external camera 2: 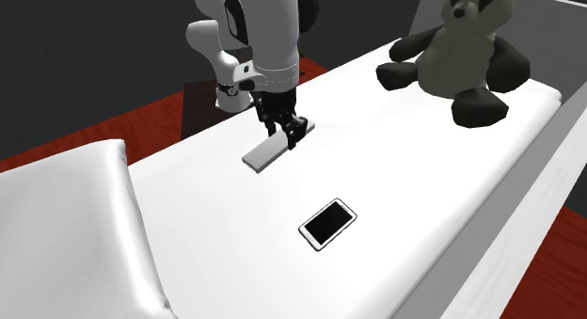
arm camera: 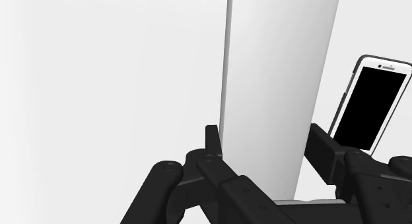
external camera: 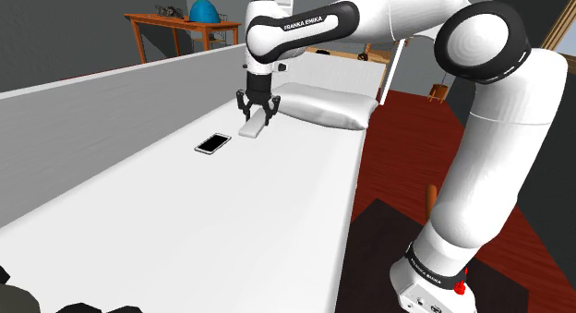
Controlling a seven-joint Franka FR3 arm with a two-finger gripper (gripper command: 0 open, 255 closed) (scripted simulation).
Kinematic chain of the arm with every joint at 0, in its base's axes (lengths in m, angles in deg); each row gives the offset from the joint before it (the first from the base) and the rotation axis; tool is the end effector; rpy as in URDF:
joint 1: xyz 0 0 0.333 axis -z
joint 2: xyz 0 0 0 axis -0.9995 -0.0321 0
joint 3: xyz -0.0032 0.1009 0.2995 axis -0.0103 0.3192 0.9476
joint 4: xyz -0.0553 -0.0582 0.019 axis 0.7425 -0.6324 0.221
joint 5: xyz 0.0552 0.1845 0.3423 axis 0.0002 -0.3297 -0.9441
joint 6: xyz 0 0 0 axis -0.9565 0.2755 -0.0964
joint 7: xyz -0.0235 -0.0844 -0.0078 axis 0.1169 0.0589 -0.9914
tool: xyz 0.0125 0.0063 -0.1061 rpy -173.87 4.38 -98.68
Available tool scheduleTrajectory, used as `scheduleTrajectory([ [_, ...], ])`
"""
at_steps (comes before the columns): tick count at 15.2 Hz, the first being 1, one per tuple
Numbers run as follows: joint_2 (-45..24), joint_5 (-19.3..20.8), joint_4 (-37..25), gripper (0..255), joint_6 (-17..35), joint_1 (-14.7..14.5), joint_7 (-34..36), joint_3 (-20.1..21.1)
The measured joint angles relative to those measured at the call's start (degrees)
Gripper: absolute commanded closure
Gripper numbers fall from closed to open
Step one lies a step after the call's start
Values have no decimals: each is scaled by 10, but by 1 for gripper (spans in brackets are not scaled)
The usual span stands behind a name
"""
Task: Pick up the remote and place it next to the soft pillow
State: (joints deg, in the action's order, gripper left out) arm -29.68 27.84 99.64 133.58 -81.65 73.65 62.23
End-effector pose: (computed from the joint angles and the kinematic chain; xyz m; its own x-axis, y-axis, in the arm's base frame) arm 0.6075 0.1125 0.4736 0.5845 -0.8114 -0.0089 -0.8114 -0.5843 -0.0184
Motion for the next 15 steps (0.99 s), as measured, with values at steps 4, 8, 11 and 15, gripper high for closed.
scheduleTrajectory([
  [4,3,-1,-25,255,-28,-1,1,1],
  [8,4,-2,-54,255,-58,-2,1,2],
  [11,4,-2,-78,255,-82,-2,-1,1],
  [15,-27,4,-127,255,-101,14,-31,-12],
])
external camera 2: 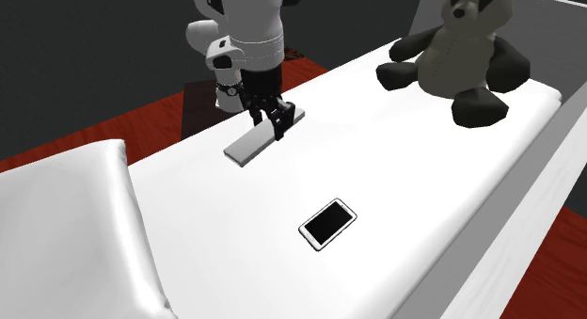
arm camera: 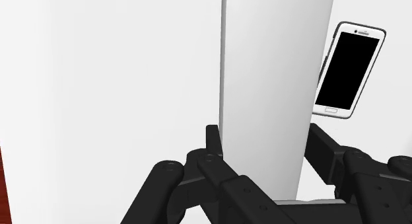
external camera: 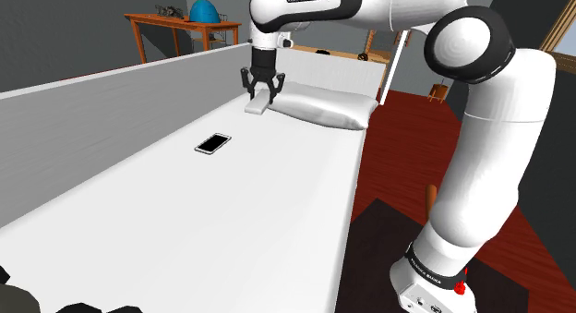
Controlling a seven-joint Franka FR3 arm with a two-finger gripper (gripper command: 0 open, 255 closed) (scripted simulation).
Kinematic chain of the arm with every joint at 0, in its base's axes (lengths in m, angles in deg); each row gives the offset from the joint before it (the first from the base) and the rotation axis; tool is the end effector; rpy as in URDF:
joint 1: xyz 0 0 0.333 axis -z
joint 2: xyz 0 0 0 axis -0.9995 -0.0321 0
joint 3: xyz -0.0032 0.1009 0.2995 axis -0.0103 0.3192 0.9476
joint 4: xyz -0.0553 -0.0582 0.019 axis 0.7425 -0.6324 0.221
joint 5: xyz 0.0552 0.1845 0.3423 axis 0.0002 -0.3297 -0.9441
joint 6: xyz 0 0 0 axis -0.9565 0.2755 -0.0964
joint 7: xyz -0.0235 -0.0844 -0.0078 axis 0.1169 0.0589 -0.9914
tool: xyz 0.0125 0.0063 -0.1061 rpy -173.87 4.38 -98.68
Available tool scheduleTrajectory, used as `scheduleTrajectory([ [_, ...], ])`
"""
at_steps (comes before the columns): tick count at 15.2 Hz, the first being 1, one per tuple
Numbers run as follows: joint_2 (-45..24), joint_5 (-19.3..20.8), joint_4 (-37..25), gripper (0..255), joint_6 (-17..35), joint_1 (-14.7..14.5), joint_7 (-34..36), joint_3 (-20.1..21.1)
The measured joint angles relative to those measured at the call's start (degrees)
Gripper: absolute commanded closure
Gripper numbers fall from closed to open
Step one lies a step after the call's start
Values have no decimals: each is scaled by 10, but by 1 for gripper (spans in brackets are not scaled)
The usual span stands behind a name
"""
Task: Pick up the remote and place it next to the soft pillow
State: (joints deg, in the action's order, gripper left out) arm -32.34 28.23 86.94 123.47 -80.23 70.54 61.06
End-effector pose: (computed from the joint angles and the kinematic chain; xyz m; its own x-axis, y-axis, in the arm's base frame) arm 0.6290 0.0786 0.5355 0.5840 -0.8117 -0.0090 -0.8117 -0.5838 -0.0186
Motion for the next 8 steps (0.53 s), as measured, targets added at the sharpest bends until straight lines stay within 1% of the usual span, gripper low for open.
scheduleTrajectory([
  [4,-51,9,-70,255,-21,19,-38,-16],
  [5,-64,11,-93,255,-31,22,-46,-19],
  [7,-107,19,-159,255,-55,28,-64,-27],
  [8,-120,20,-175,255,-58,33,-73,-30],
])
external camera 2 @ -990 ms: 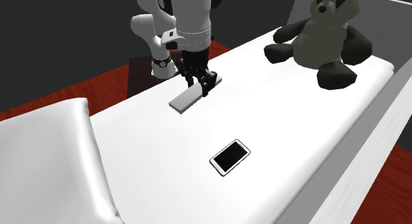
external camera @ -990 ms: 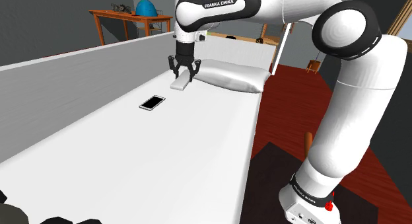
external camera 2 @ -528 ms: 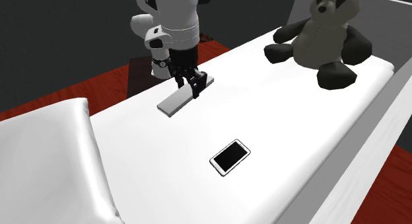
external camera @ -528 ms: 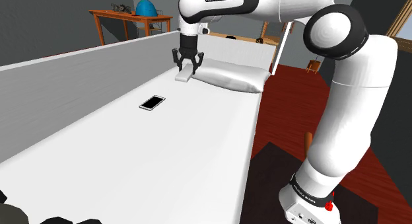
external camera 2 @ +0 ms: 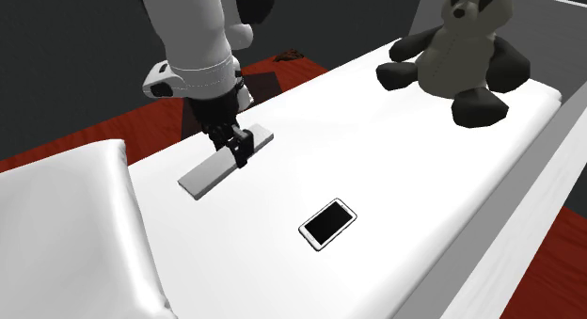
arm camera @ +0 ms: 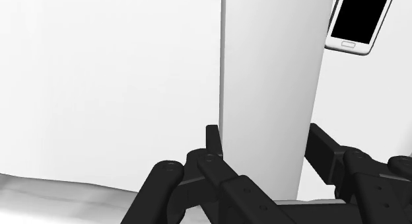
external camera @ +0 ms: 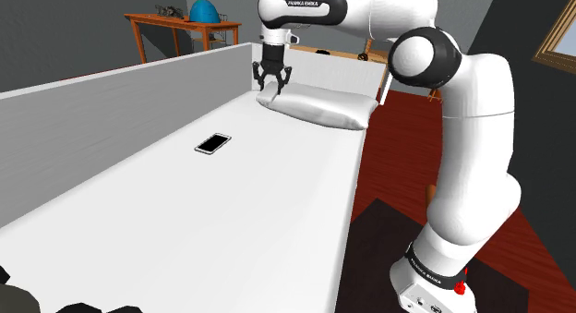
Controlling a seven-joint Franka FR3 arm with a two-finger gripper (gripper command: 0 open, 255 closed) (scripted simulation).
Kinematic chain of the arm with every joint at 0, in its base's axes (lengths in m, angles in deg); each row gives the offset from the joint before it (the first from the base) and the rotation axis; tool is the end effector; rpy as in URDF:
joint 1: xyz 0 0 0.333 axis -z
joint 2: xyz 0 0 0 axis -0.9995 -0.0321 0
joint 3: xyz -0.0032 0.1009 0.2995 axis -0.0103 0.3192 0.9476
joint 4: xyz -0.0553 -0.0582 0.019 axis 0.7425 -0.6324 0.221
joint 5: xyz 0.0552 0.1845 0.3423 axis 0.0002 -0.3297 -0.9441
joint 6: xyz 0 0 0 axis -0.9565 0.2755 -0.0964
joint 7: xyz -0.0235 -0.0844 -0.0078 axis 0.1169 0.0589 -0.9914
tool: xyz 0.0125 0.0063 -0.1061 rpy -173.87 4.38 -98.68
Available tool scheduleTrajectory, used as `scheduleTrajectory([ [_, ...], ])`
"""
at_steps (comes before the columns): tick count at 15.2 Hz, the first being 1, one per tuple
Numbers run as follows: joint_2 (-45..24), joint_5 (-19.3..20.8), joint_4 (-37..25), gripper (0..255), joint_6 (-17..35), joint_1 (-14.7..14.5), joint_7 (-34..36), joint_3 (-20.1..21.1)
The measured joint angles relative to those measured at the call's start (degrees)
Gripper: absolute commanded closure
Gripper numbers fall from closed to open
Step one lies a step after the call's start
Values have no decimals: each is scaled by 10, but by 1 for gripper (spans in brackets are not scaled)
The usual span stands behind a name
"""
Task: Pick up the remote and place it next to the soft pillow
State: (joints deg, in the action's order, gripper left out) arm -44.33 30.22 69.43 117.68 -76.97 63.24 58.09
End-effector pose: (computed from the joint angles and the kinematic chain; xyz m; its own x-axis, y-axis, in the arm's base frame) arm 0.6863 -0.0100 0.5350 0.5839 -0.8118 -0.0096 -0.8118 -0.5837 -0.0180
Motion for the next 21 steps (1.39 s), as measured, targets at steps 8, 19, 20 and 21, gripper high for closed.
scheduleTrajectory([
  [8,-166,19,-266,255,-100,9,-60,-23],
  [19,-123,14,-106,255,15,29,-58,-20],
  [20,-120,14,-95,255,24,30,-58,-20],
  [21,-119,14,-85,255,33,30,-57,-19],
])
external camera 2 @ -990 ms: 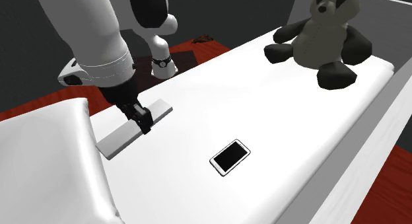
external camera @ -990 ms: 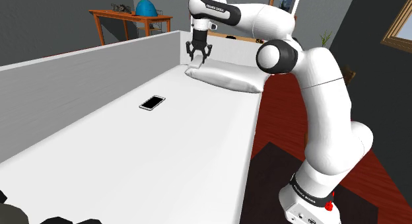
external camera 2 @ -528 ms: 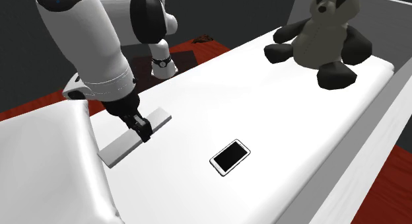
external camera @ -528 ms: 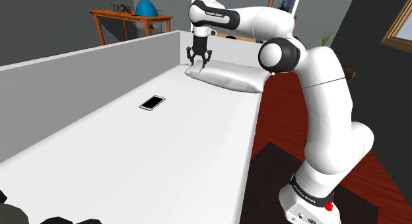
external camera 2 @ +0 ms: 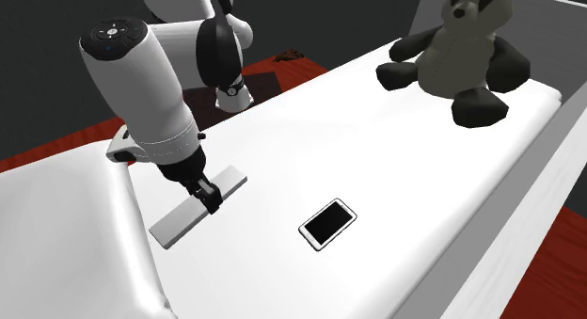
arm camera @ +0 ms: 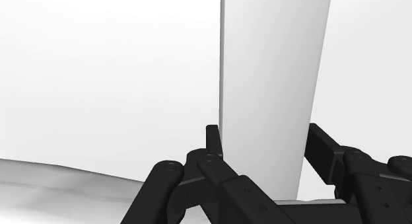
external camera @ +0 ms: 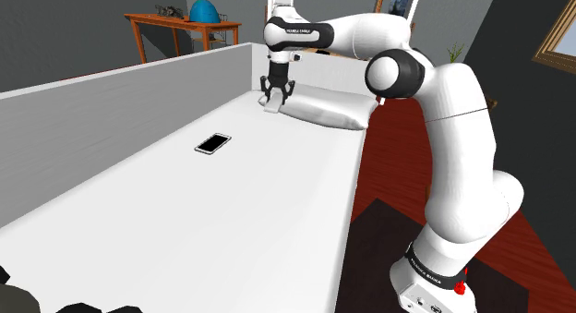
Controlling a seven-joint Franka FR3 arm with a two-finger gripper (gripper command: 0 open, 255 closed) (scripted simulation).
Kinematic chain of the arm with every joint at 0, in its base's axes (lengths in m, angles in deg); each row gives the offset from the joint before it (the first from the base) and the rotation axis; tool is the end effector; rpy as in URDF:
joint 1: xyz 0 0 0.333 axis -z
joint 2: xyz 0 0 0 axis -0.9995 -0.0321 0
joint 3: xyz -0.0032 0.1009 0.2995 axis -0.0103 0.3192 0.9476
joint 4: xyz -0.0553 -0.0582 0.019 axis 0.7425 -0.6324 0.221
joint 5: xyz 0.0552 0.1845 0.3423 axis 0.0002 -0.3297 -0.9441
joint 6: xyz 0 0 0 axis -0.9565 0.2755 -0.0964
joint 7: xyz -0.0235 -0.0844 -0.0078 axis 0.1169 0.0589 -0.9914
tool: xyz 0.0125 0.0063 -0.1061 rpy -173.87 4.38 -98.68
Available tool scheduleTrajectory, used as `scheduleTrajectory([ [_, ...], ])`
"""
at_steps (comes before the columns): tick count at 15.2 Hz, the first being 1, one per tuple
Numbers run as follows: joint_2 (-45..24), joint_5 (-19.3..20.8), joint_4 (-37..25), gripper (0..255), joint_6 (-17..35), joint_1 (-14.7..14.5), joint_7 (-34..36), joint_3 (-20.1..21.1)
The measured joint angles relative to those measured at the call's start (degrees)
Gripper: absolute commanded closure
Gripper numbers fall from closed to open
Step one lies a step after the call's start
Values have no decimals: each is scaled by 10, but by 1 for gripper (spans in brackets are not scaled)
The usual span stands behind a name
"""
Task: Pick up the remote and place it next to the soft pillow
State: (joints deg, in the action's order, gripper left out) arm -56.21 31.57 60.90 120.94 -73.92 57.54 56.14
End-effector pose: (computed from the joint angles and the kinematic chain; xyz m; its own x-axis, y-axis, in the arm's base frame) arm 0.7315 -0.0843 0.4630 0.5843 -0.8115 -0.0094 -0.8115 -0.5841 -0.0178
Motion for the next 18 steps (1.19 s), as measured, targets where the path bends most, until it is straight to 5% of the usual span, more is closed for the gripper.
scheduleTrajectory([
  [18,-9,4,126,255,134,9,4,-3],
])
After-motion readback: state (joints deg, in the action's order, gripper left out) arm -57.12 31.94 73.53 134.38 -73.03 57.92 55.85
